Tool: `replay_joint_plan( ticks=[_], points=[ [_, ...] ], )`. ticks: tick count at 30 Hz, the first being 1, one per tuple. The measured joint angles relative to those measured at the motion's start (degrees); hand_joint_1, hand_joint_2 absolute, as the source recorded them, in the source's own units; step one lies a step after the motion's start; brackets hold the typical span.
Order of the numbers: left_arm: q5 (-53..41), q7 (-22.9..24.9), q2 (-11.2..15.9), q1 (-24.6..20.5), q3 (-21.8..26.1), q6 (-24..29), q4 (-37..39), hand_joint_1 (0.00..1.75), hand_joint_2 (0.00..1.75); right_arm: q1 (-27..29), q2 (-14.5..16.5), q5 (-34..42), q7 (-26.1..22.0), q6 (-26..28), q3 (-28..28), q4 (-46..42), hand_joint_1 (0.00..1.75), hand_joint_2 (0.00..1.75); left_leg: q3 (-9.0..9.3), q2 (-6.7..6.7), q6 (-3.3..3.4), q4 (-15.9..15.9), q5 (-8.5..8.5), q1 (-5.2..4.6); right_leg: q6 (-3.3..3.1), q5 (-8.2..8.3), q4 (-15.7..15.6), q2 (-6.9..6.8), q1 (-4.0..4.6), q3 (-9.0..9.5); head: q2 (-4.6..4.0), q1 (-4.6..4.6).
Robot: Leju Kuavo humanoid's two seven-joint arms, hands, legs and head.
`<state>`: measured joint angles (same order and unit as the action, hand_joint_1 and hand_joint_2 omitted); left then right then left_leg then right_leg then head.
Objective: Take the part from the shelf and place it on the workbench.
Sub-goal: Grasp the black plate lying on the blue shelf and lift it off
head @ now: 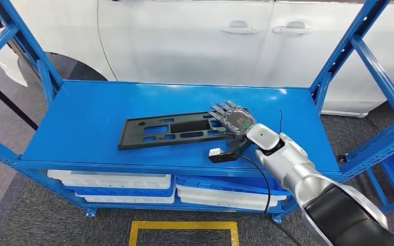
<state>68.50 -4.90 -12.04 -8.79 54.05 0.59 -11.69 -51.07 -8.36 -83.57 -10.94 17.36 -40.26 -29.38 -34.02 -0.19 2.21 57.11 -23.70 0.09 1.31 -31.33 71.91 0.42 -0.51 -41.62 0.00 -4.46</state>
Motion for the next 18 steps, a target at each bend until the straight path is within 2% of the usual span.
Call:
replay_joint_plan(
  ticks=[1, 2, 3, 4, 6, 7, 10, 11, 13, 15, 16, 17, 18],
  points=[
    [0.00, -0.02, 0.02, 0.00, 0.00, 0.00, 0.00, 0.00, 0.00, -0.09, -0.02, -0.23, 0.08, 0.36, -0.10, 0.49, 0.71, 1.75, 0.00, -0.01, 0.00, 0.03, -0.01, -0.01, 0.12, -0.33, 1.90, -0.04, -0.09, -0.86, 0.00, 0.00],
    [0.00, -0.02, 0.03, -0.01, 0.00, 0.00, 0.00, 0.00, 0.00, -0.20, -0.02, -0.40, 0.17, 0.79, -0.18, 0.87, 1.15, 1.75, 0.01, -0.01, -0.02, 0.07, -0.02, -0.01, 0.17, 0.42, 1.57, -0.08, -0.16, -0.64, 0.00, 0.00],
    [0.00, -0.02, 0.03, -0.06, 0.00, 0.00, 0.00, 0.00, 0.00, -0.32, -0.02, -0.54, 0.28, 1.21, -0.25, 1.16, 1.58, 1.75, 0.02, -0.01, -0.06, 0.12, -0.05, -0.01, 0.13, 2.03, -1.05, -0.12, -0.22, 0.76, 0.00, 0.00],
    [0.00, -0.02, 0.03, -0.14, 0.00, 0.00, 0.00, 0.00, 0.00, -0.45, -0.02, -0.61, 0.24, 1.61, -0.30, 1.39, 1.75, 1.75, 0.02, -0.02, -0.14, 0.22, -0.10, -0.01, -0.03, 3.92, -5.22, -0.18, -0.25, 3.02, 0.00, 0.00],
    [-0.01, -0.01, 0.03, -0.31, 0.00, 0.00, 0.00, 0.00, 0.00, -0.50, 0.01, -0.07, -0.63, 2.55, -0.33, 1.69, 1.75, 1.75, -0.09, -0.08, -0.56, 0.47, -0.23, -0.22, -0.46, 6.16, -12.10, -0.25, -0.03, 6.65, 0.00, 0.00],
    [-0.01, -0.01, 0.03, -0.38, 0.00, 0.00, 0.00, 0.00, 0.00, -0.34, 0.02, 0.49, -1.40, 3.23, -0.30, 1.75, 1.75, 1.75, -0.14, -0.11, -0.84, 0.54, -0.27, -0.29, -0.69, 6.46, -13.71, -0.25, 0.10, 7.44, 0.00, 0.00],
    [0.00, -0.04, 0.03, -0.56, 0.00, 0.01, 0.00, 0.00, 0.00, 0.68, 0.11, 2.33, -4.14, 5.24, 0.01, 1.43, 1.75, 1.75, -0.22, -0.15, -1.73, 0.65, -0.39, -0.30, -1.45, 6.66, -14.20, -0.22, 0.05, 7.45, 0.00, 0.00],
    [0.00, -0.06, 0.04, -0.59, 0.00, 0.02, 0.00, 0.00, 0.00, 0.99, 0.16, 2.77, -4.97, 5.75, 0.16, 1.14, 1.75, 1.75, -0.58, -0.15, -2.02, 1.47, -1.09, -0.26, -1.78, 6.81, -14.37, -0.27, -0.12, 7.48, 0.00, -0.01],
    [0.00, -0.09, 0.07, -0.58, 0.01, 0.03, 0.00, 0.00, 0.00, 1.55, 0.28, 3.44, -6.33, 6.65, 0.43, 0.40, 1.75, 1.75, -2.77, -0.12, -2.54, 6.54, -4.27, -0.04, -2.29, 7.02, -14.60, -0.39, -0.33, 7.51, 0.00, -0.01],
    [0.00, -0.09, 0.09, -0.53, 0.01, 0.04, 0.00, 0.00, 0.00, 2.31, 0.34, 4.13, -7.50, 7.57, 0.69, -0.43, 1.75, 1.75, -6.10, -0.10, -2.94, 14.14, -7.75, 0.18, -2.48, 7.02, -14.58, -0.39, -0.29, 7.44, 0.00, -0.01],
    [0.00, -0.09, 0.11, -0.48, 0.02, 0.04, 0.00, 0.00, 0.00, 2.81, 0.36, 4.56, -8.06, 7.96, 0.87, -0.89, 1.75, 1.75, -7.11, -0.09, -3.08, 16.44, -8.31, 0.24, -2.49, 7.00, -14.56, -0.39, -0.27, 7.43, 0.00, -0.01],
    [0.00, -0.09, 0.13, -0.43, 0.02, 0.04, 0.00, 0.00, 0.00, 3.31, 0.36, 5.14, -8.73, 8.29, 1.07, -1.49, 1.75, 1.75, -7.23, -0.09, -3.15, 16.80, -7.83, 0.28, -2.47, 6.97, -14.52, -0.38, -0.26, 7.44, 0.00, -0.01],
    [0.00, -0.09, 0.15, -0.39, 0.02, 0.04, 0.00, 0.00, 0.00, 3.78, 0.36, 5.78, -9.42, 8.53, 1.23, -2.14, 1.75, 1.75, -6.32, -0.09, -3.13, 14.99, -6.40, 0.32, -2.42, 6.92, -14.46, -0.34, -0.26, 7.45, 0.00, -0.01]
  ],
)
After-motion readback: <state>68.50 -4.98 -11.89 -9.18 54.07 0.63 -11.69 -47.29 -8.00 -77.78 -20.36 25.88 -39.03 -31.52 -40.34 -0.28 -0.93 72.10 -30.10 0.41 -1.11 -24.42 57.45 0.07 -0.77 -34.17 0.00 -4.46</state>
